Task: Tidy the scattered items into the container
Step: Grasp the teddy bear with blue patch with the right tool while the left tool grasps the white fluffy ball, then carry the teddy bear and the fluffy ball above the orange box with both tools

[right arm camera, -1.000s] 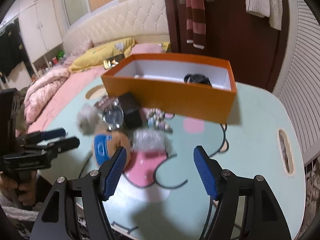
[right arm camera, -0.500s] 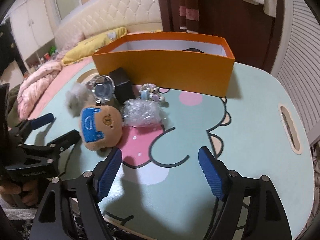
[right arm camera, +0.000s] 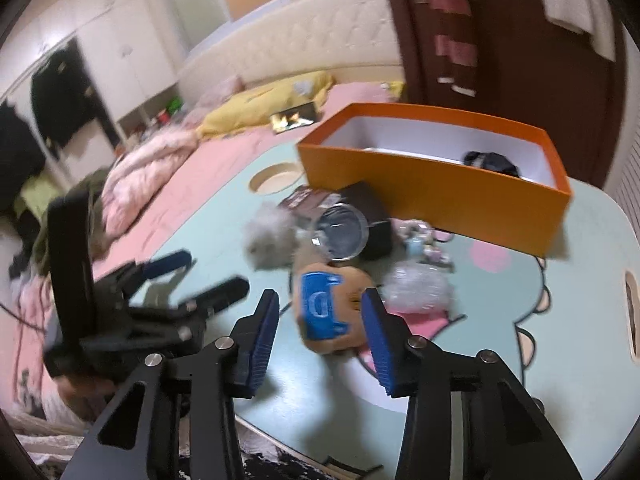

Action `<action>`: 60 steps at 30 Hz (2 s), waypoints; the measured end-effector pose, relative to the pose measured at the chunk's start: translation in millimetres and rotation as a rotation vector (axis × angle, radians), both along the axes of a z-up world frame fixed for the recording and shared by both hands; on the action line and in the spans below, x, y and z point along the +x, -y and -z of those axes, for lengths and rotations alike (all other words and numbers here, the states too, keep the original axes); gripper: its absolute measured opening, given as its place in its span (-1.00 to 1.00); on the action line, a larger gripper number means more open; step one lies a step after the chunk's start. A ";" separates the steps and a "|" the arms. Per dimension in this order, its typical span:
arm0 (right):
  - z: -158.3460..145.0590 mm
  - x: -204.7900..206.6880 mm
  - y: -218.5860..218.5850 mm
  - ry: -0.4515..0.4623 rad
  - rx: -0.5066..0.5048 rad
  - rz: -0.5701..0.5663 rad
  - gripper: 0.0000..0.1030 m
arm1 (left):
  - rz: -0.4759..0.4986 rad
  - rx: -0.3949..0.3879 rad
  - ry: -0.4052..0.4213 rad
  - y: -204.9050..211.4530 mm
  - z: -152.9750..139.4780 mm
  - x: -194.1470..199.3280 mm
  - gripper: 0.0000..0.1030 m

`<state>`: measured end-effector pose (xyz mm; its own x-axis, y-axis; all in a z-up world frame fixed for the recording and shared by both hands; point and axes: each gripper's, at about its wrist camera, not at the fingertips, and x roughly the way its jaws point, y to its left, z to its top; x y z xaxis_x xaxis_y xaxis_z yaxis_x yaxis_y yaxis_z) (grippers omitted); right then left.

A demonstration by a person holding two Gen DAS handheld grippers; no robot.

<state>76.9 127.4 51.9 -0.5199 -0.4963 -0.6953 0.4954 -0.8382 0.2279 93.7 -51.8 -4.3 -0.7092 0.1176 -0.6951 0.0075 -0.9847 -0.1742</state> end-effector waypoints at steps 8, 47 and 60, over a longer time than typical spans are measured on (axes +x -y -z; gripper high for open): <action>18.7 -12.7 21.4 0.013 0.126 -0.006 -0.14 | 0.119 -0.118 -0.048 -15.8 -23.8 -18.9 0.97; -50.4 -69.2 -49.4 -0.095 -0.065 0.128 -0.29 | 0.323 -0.062 -0.009 -64.5 -81.9 -101.1 -0.51; -36.5 -142.8 -58.1 -0.039 -0.070 0.197 -0.28 | 0.279 -0.004 0.086 -65.2 -59.9 -168.5 -0.51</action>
